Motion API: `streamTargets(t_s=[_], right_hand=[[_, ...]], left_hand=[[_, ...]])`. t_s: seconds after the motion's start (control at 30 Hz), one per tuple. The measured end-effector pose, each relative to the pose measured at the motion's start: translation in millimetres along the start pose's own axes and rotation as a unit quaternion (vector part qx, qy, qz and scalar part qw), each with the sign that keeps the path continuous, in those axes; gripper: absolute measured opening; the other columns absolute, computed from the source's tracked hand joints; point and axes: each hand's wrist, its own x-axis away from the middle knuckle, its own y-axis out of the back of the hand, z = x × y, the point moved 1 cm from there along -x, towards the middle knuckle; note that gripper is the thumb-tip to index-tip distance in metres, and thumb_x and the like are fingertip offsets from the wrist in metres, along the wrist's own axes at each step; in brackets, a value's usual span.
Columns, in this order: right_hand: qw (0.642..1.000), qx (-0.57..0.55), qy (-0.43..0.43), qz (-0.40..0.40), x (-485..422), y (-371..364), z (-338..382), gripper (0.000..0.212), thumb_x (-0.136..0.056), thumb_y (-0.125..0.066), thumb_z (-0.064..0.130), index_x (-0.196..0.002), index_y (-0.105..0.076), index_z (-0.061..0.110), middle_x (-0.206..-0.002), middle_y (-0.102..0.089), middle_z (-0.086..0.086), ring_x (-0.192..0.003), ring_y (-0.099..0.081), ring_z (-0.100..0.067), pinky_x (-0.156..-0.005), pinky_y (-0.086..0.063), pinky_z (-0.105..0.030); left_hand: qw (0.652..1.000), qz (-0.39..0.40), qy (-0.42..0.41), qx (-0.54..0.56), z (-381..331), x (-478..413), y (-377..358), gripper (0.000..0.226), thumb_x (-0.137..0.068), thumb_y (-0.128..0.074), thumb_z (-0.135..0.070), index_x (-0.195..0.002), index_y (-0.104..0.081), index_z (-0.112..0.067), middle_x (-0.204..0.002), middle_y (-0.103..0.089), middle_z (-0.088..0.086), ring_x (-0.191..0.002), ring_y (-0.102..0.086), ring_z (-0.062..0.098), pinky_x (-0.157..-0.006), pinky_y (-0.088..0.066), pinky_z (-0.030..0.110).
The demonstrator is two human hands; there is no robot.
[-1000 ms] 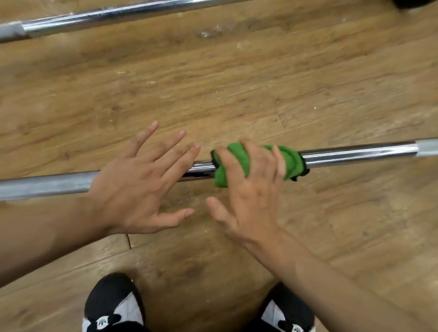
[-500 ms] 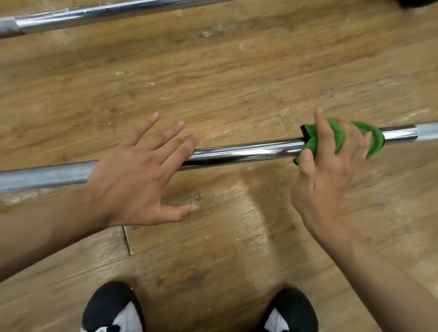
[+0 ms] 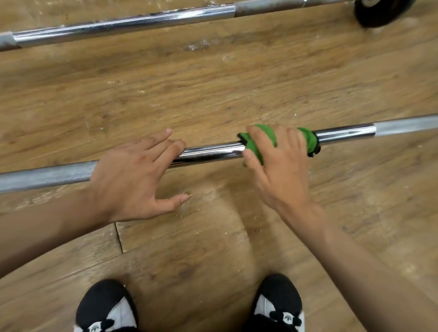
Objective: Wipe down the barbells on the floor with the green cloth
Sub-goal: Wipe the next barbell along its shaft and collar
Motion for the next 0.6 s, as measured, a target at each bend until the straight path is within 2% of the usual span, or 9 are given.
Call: streamTargets(t_s=[0.1,0.17,0.23,0.3,0.37,0.47,0.53,0.6], right_hand=[[0.997,0.032,-0.070,-0.025,12.6,18.4,-54.9,0.065,-0.107,-0.028,0.059,-0.138,-0.061,0.013,-0.118,-0.057,-0.020,-0.111,-0.049,-0.039,-0.114,-0.031,-0.054],[0.991,0.043,-0.120,-0.034,19.2,25.7,-74.2,0.067,-0.106,-0.026,0.059,-0.138,-0.060,0.011,-0.118,-0.056,-0.022,-0.113,-0.048,-0.039,-0.116,-0.031,-0.059],[0.981,0.047,-0.178,-0.054,22.3,25.4,-70.9,0.064,-0.106,-0.029,0.058,-0.134,-0.063,0.010,-0.115,-0.057,-0.024,-0.114,-0.049,-0.040,-0.114,-0.032,-0.063],[0.976,0.030,-0.207,-0.059,24.9,21.8,-43.8,0.058,-0.105,-0.035,0.054,-0.128,-0.066,0.011,-0.111,-0.057,-0.024,-0.114,-0.051,-0.042,-0.114,-0.031,-0.063],[0.988,-0.005,-0.150,-0.026,31.0,14.8,0.7,0.057,-0.104,-0.035,0.054,-0.127,-0.068,0.013,-0.108,-0.057,-0.020,-0.112,-0.052,-0.039,-0.119,-0.027,-0.060],[0.997,-0.058,-0.045,0.026,48.0,11.4,54.5,0.067,-0.105,-0.024,0.061,-0.133,-0.066,0.017,-0.116,-0.058,-0.015,-0.117,-0.050,-0.032,-0.124,-0.021,-0.052],[0.997,-0.049,0.025,0.055,60.4,14.7,54.3,0.068,-0.105,-0.023,0.062,-0.142,-0.061,0.019,-0.128,-0.057,-0.016,-0.124,-0.050,-0.033,-0.125,-0.021,-0.050],[0.996,-0.023,0.062,0.062,74.9,21.9,27.4,0.066,-0.105,-0.026,0.060,-0.143,-0.060,0.018,-0.131,-0.056,-0.019,-0.125,-0.051,-0.037,-0.123,-0.021,-0.049]], left_hand=[[1.000,-0.007,0.003,0.008,-6.6,6.1,1.8,0.091,-0.089,-0.039,-0.075,-0.142,-0.057,-0.004,-0.138,-0.066,0.015,-0.137,-0.058,0.031,-0.092,-0.058,0.046],[1.000,-0.012,0.001,0.001,-11.5,10.6,1.6,0.091,-0.089,-0.038,-0.075,-0.142,-0.057,-0.004,-0.139,-0.065,0.017,-0.131,-0.062,0.032,-0.087,-0.059,0.044],[1.000,-0.007,0.001,-0.004,-17.2,15.7,1.6,0.094,-0.089,-0.037,-0.077,-0.144,-0.056,-0.003,-0.140,-0.064,0.017,-0.129,-0.063,0.032,-0.085,-0.060,0.043],[1.000,0.008,0.005,-0.008,-22.4,22.6,-1.0,0.098,-0.090,-0.035,-0.080,-0.149,-0.051,-0.003,-0.144,-0.061,0.016,-0.137,-0.057,0.031,-0.088,-0.059,0.044],[0.999,0.028,0.000,-0.017,-28.3,28.7,-3.8,0.103,-0.090,-0.032,-0.082,-0.153,-0.045,-0.003,-0.148,-0.058,0.015,-0.147,-0.045,0.031,-0.097,-0.053,0.045],[0.999,0.032,-0.005,-0.026,-41.1,38.3,-5.1,0.106,-0.092,-0.027,-0.084,-0.155,-0.043,0.001,-0.151,-0.054,0.018,-0.150,-0.041,0.033,-0.105,-0.045,0.047],[0.999,0.031,-0.006,-0.030,-50.4,46.2,-5.2,0.108,-0.093,-0.026,-0.084,-0.156,-0.040,0.002,-0.155,-0.050,0.019,-0.151,-0.038,0.034,-0.109,-0.040,0.047],[0.998,0.044,-0.024,-0.038,-57.6,53.6,-7.0,0.110,-0.092,-0.028,-0.085,-0.158,-0.035,0.003,-0.160,-0.044,0.020,-0.155,-0.031,0.036,-0.120,-0.032,0.050]])
